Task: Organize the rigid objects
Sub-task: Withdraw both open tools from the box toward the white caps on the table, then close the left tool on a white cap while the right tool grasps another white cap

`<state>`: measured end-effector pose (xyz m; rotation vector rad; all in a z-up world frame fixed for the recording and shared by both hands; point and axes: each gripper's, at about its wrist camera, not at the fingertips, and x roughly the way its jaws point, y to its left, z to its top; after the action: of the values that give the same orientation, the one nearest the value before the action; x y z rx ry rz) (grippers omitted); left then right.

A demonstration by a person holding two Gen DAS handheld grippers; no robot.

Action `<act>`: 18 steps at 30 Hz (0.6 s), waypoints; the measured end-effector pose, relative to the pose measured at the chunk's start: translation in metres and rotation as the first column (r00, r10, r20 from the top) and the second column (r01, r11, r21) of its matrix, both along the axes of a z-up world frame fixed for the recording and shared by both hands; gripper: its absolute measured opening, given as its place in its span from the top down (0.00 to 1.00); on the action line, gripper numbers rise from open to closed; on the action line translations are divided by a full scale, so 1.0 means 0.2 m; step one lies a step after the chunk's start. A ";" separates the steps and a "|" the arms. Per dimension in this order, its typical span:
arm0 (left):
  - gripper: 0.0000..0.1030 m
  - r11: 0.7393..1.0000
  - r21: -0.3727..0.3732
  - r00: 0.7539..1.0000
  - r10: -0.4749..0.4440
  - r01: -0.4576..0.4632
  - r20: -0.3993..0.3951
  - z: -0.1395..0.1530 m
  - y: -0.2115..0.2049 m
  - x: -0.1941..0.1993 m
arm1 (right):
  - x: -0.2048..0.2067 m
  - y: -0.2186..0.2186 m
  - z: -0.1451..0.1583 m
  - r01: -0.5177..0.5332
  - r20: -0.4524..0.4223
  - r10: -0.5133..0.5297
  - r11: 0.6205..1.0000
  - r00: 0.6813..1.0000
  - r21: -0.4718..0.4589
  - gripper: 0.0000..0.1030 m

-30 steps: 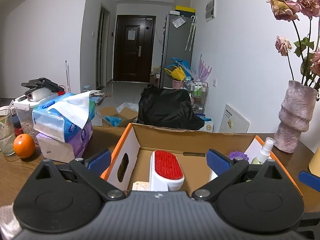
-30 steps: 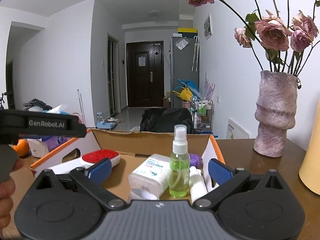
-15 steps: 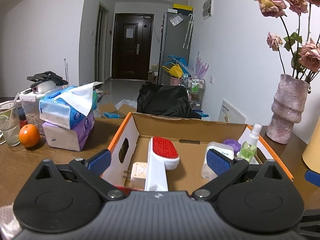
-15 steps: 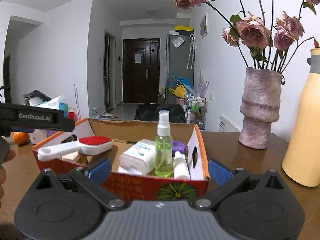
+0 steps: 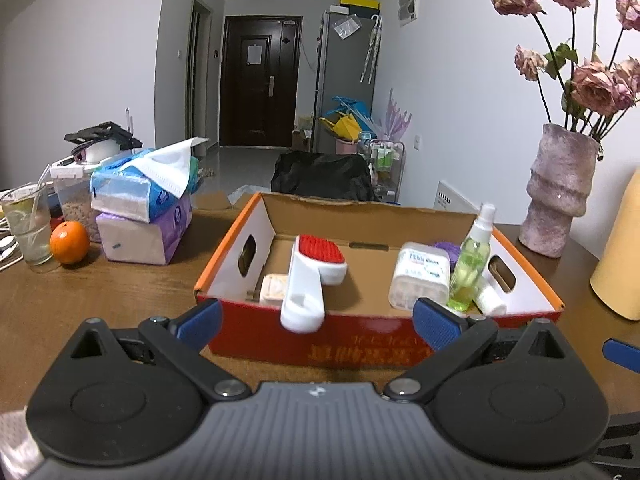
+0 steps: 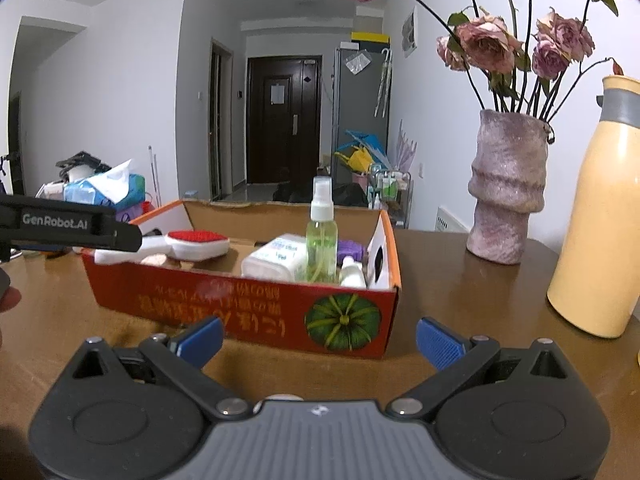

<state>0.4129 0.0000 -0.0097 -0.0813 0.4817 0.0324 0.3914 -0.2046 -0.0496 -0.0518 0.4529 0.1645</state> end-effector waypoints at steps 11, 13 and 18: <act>0.00 1.000 0.004 0.998 -0.008 0.009 -0.059 -0.07 -0.03 -0.12 | -0.08 -0.01 -0.08 -0.003 -0.093 0.003 1.000 0.996 0.001 0.00; 0.00 1.000 0.005 0.997 -0.008 0.009 -0.072 -0.08 -0.03 -0.14 | -0.09 0.00 -0.09 -0.006 -0.103 0.006 1.000 0.995 -0.003 0.00; 0.00 1.000 0.011 0.994 -0.006 0.007 -0.109 -0.12 -0.04 -0.16 | -0.09 0.01 -0.12 -0.017 -0.134 0.016 1.000 0.991 -0.009 0.01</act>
<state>0.3800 -0.0085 -0.0344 -0.0672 0.5911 0.0334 0.3726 -0.2026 -0.0741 -0.0545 0.5873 0.1824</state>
